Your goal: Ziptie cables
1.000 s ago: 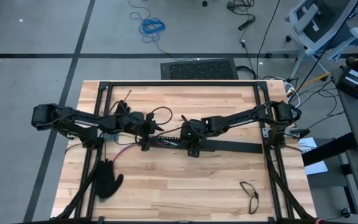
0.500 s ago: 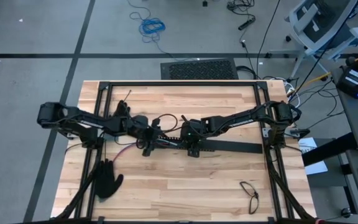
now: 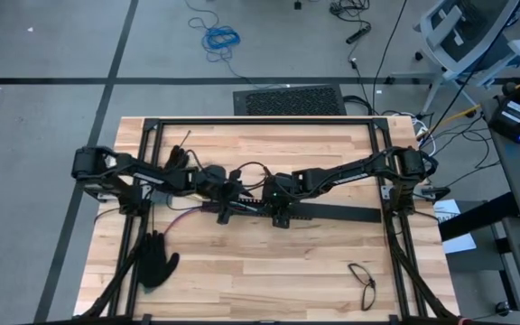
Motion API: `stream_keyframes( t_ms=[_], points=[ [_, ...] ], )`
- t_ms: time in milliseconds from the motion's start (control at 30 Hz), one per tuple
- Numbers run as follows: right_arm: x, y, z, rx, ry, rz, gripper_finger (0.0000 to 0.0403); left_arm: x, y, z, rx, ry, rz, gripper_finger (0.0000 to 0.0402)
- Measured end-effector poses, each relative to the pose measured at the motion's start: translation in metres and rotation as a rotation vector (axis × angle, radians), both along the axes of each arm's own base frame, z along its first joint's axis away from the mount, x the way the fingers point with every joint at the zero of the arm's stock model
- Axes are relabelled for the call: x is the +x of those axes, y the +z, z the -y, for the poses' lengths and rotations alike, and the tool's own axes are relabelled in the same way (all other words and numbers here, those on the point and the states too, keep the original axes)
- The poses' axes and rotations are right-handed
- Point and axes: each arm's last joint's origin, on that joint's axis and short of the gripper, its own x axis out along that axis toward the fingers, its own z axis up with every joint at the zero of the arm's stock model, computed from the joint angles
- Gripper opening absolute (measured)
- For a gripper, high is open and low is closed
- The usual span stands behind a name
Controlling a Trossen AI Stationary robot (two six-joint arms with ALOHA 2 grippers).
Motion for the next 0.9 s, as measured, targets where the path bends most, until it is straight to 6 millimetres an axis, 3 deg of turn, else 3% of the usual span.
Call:
stream_keyframes(
  t_ms=[267, 900],
  points=[
    [0.0, 0.0, 0.0, 0.0, 0.0, 0.0, 0.0247, 0.018, -0.014, -0.002, -0.003, 0.01, -0.057, 0.0249],
    [0.0, 0.0, 0.0, 0.0, 0.0, 0.003, 0.0247, 0.027, -0.006, -0.003, -0.013, 0.017, -0.101, 0.0249]
  ],
)
